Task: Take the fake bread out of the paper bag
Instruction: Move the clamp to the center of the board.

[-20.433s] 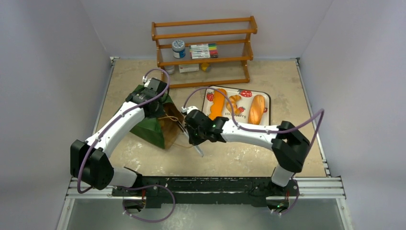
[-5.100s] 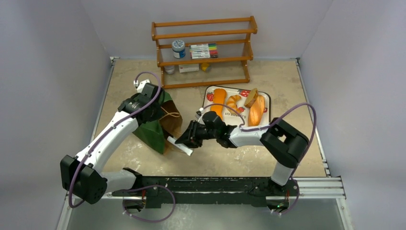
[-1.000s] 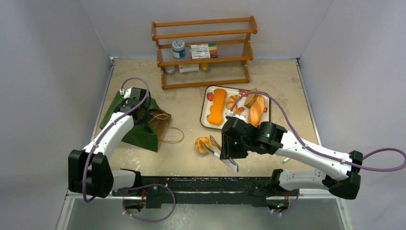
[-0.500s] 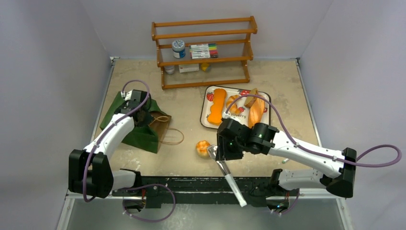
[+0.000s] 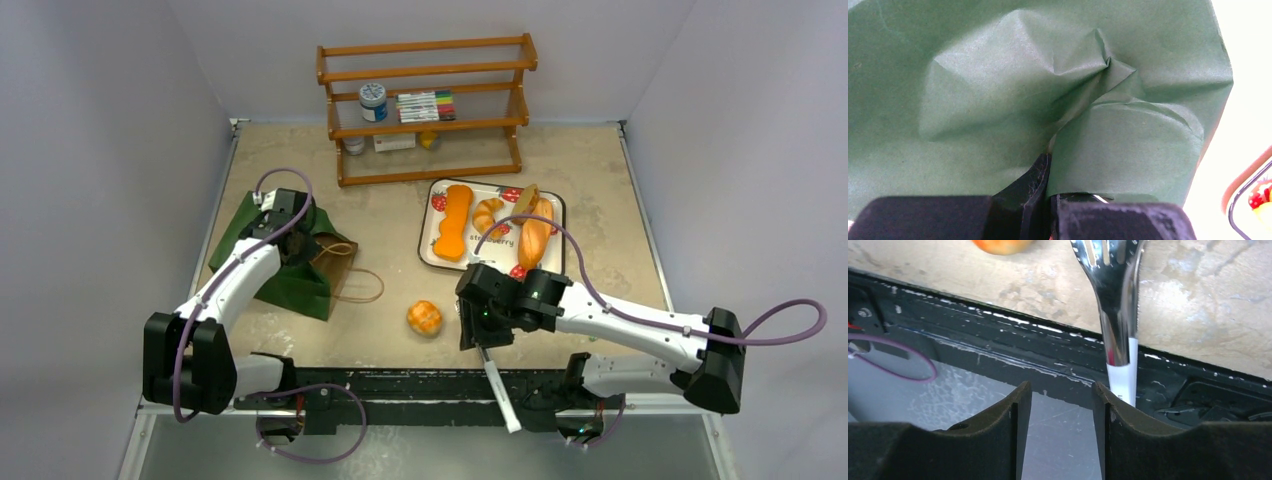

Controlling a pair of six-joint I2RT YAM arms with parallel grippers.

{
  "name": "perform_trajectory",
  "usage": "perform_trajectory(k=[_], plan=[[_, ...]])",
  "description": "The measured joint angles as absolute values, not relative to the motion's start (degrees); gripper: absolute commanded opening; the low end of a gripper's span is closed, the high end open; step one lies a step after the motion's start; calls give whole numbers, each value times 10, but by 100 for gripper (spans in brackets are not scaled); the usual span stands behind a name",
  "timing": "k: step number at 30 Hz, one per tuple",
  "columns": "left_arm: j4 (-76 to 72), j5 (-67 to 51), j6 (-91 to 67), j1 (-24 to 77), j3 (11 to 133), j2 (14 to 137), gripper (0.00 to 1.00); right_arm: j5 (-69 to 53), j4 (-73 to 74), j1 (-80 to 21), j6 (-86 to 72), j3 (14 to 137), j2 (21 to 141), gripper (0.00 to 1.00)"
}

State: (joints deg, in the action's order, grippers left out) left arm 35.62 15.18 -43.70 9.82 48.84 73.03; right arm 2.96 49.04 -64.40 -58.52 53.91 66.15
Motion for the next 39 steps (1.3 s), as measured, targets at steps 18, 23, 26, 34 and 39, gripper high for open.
perform_trajectory(k=[18, 23, 26, 34, 39], plan=[[357, 152, -429, 98, 488, 730, 0, 64, 476, -660, -622, 418, 656, 55], [359, 152, -427, 98, 488, 730, 0, 70, 462, -660, -622, 416, 674, 50], [361, 152, -425, 98, 488, 730, 0, 69, 441, -660, -622, 416, 705, 37], [366, 152, -424, 98, 488, 727, 0, 63, 406, -660, -621, 416, 728, 2], [366, 151, -424, 98, 488, 727, 0, 64, 399, -660, -616, 420, 729, 0]])
